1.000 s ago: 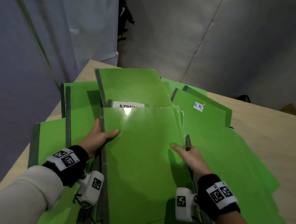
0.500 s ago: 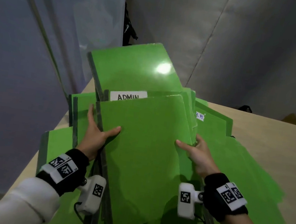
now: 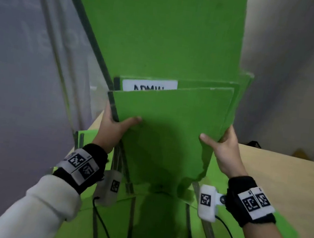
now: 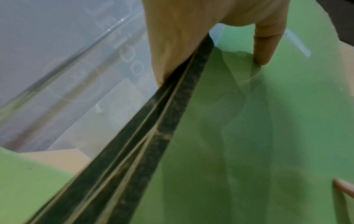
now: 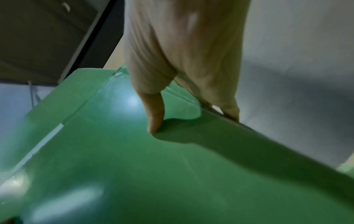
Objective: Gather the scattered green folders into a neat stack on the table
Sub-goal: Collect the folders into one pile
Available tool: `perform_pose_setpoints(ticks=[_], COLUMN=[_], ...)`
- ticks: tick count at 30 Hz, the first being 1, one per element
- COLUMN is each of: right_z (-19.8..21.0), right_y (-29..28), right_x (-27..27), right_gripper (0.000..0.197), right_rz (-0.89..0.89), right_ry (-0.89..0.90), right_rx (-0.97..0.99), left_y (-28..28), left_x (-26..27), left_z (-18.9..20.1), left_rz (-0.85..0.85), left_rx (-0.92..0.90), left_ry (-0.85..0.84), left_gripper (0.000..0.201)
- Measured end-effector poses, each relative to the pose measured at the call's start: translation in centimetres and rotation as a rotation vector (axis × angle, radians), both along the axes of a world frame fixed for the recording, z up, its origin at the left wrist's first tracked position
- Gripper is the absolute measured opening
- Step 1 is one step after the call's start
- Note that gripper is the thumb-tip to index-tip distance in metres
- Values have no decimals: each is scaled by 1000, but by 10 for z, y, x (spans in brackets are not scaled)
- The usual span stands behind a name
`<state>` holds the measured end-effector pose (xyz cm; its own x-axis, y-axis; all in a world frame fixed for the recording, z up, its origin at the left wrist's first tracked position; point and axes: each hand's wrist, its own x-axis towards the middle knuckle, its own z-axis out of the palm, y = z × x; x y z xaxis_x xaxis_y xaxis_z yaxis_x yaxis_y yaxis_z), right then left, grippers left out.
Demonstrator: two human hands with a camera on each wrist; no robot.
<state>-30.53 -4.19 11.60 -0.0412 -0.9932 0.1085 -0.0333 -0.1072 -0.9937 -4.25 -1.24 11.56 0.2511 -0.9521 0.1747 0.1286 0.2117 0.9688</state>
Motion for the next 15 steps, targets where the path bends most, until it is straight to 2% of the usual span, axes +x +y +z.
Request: perform_pose_setpoints(ticks=[2,4,8,10,11,15], right_z=[0,3,6,4,3,-13], right_y=[3,4,1,0,0,2], right_x=[-2,-6,-10,-11,-10,-10], right_gripper=[83,94,123,129,129,136], right_rz=[18,6,-13,10,41,98], right_ry=[9,10,55,88,104,133], right_rx=[4,-8,-39,-17,10,84], left_y=[2,2,0,1,2,-4], left_x=[-6,-12,-18,-20,-20,-17], left_z=[-6,-7,-5,-4,-3,-7], left_rz=[-17,-2,19,67,111,161], left_rx=[33,43,29,31,17,-221], left_ry=[-22,-43,-110,-141,-151,-124], left_gripper=[67,95,117,133,135,111])
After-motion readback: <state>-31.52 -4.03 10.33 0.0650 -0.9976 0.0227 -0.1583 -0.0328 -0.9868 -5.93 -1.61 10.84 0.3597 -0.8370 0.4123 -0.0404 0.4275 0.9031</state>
